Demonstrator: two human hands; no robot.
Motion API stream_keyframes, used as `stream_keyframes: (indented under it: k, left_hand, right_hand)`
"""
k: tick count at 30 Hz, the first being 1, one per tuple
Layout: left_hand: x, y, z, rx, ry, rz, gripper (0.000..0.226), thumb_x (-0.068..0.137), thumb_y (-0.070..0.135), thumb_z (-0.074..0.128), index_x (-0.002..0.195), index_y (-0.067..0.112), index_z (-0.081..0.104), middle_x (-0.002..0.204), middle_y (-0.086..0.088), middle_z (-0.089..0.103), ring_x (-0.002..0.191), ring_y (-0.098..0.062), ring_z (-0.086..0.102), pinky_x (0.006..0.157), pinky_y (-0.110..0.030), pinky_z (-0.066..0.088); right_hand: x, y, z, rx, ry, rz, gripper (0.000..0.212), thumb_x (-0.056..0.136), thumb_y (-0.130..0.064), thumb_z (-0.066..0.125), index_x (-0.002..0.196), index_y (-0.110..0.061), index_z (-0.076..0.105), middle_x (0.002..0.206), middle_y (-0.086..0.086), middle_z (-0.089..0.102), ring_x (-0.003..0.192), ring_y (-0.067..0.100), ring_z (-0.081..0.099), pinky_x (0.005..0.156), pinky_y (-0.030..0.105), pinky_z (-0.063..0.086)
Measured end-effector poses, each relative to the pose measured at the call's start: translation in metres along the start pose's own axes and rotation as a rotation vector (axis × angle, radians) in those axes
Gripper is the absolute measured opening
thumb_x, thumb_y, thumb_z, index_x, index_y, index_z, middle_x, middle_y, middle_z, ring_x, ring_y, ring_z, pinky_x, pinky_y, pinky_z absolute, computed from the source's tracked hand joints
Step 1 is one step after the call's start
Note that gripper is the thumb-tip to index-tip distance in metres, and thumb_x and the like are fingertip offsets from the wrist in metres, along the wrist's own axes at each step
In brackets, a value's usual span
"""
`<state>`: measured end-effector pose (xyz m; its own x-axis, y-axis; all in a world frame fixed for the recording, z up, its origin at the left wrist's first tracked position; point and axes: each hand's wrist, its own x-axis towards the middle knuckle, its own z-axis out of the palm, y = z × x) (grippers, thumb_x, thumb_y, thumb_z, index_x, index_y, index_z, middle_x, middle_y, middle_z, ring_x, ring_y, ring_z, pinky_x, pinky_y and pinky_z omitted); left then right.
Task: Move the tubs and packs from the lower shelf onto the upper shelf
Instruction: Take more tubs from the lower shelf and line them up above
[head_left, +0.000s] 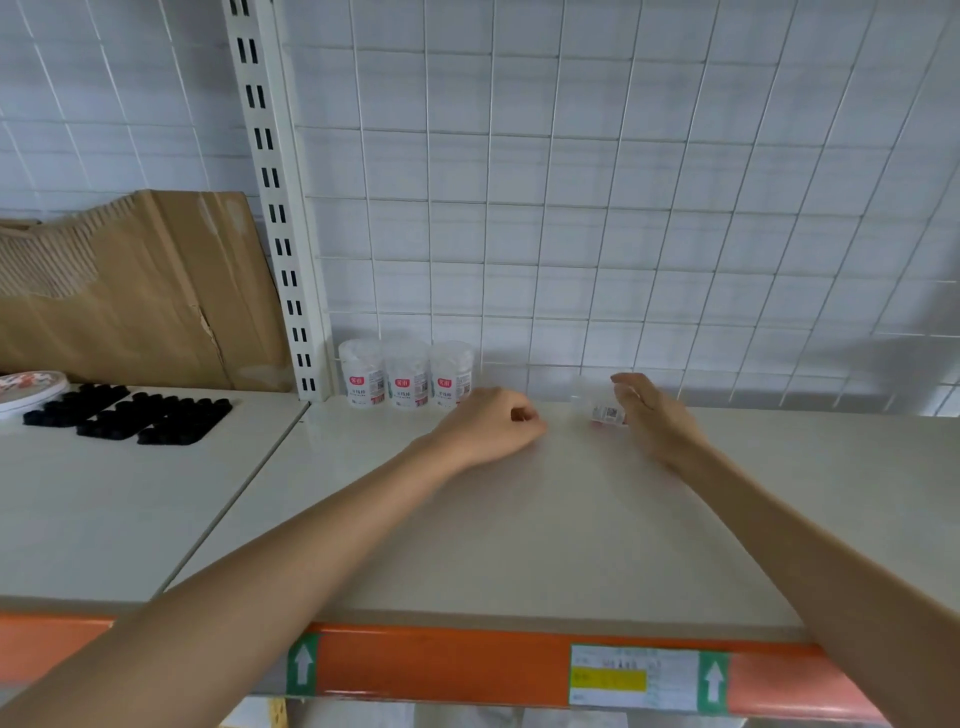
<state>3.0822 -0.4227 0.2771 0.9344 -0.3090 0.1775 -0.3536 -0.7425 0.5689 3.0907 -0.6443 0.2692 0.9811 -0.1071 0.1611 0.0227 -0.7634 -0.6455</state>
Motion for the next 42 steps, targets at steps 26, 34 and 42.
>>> stream_keyframes:
  k: [26,34,42]
  left_hand:
    - [-0.003,0.002,0.000,-0.688,0.121,-0.008,0.039,0.095,0.035,0.062,0.132,0.028,0.052,0.099,0.001,0.074,0.091,-0.012,0.071,0.085,-0.031,0.053]
    - [-0.001,0.001,-0.007,-0.726,0.156,-0.059,0.051,0.096,0.031,0.061,0.143,0.027,0.040,0.114,0.001,0.067,0.099,-0.011,0.067,0.085,-0.024,0.053]
    - [-0.002,0.005,-0.009,-0.733,0.096,-0.078,0.026,0.099,0.033,0.057,0.121,0.020,0.061,0.115,0.005,0.068,0.106,-0.012,0.065,0.092,-0.031,0.054]
  right_hand:
    - [-0.020,-0.026,0.007,0.550,-0.272,-0.181,0.036,0.083,-0.030,0.076,0.117,-0.026,0.064,0.108,-0.008,0.072,0.102,0.011,0.067,0.086,0.032,0.054]
    - [-0.019,-0.024,0.001,0.766,-0.431,-0.159,0.035,0.098,-0.027,0.049,0.131,-0.021,0.056,0.119,0.004,0.070,0.114,0.019,0.064,0.095,0.036,0.045]
    - [-0.025,-0.027,0.002,0.630,-0.367,-0.259,0.031,0.092,-0.014,0.065,0.122,-0.024,0.063,0.108,-0.006,0.073,0.100,0.009,0.065,0.089,0.029,0.046]
